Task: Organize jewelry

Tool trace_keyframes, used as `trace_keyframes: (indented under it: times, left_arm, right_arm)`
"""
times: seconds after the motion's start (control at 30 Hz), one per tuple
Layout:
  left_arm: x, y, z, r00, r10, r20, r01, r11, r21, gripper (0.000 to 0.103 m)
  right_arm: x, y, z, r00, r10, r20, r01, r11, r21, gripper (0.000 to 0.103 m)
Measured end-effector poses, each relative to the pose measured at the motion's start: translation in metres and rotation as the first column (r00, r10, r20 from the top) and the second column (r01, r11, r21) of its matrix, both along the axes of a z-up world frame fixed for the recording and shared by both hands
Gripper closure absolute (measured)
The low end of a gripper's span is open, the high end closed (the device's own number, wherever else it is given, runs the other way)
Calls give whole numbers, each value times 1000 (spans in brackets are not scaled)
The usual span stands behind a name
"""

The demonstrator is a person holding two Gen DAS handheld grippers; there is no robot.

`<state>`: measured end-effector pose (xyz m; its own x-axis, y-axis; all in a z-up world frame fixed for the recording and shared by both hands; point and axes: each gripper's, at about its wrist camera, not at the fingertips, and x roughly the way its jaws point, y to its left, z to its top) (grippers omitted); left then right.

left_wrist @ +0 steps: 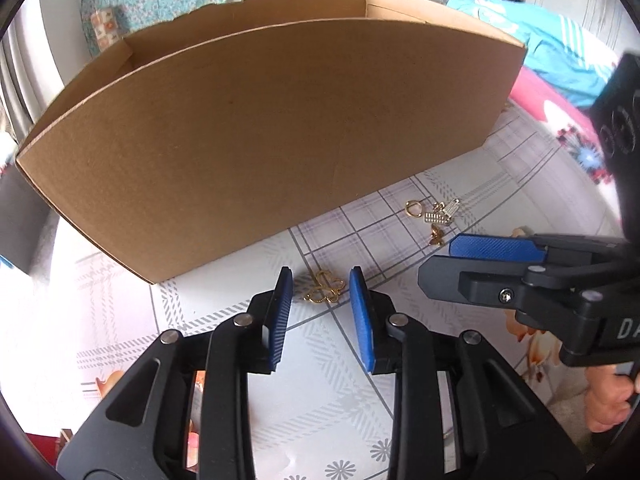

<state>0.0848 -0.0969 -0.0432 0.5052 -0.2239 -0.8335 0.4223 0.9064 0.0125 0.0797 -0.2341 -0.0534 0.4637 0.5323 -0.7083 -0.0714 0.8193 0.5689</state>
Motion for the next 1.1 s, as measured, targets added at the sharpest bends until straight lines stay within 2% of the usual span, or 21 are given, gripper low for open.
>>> trace_keyframes:
  times: [0.13,0.23,0.4,0.53,0.77,0.87,1.1]
  left_arm:
    - [0,-4,0,1000,10,2,-10,1000,1,91]
    - [0,-7,0,1000,11,0,-11,1000,0,91]
    - [-1,11,3,1000,16,-17,-17,998,-66,91]
    - [-1,15,3,1000,11,-23,-13,996,-88,91]
    - [-7,33,17,1000,4,7,-3,993,-121,91]
    - [-9,40,22,1000,7,19,-5,990,-143,91]
    - [-11,52,27,999,12,39,-5,985,-171,91]
  right_arm:
    - [1,2,0,1000,0,0,0,1000,2,55]
    - [0,0,0,1000,-1,2,1,1000,8,55]
    - [-1,-1,-1,1000,3,5,-3,1000,12,55]
    - [-3,-4,-1,1000,2,6,-2,1000,19,55]
    - [-4,-4,-1,1000,4,6,-4,1000,16,55]
    - [-6,-5,3,1000,5,15,-5,1000,-22,55]
    - [-5,0,21,995,25,100,-10,988,-152,55]
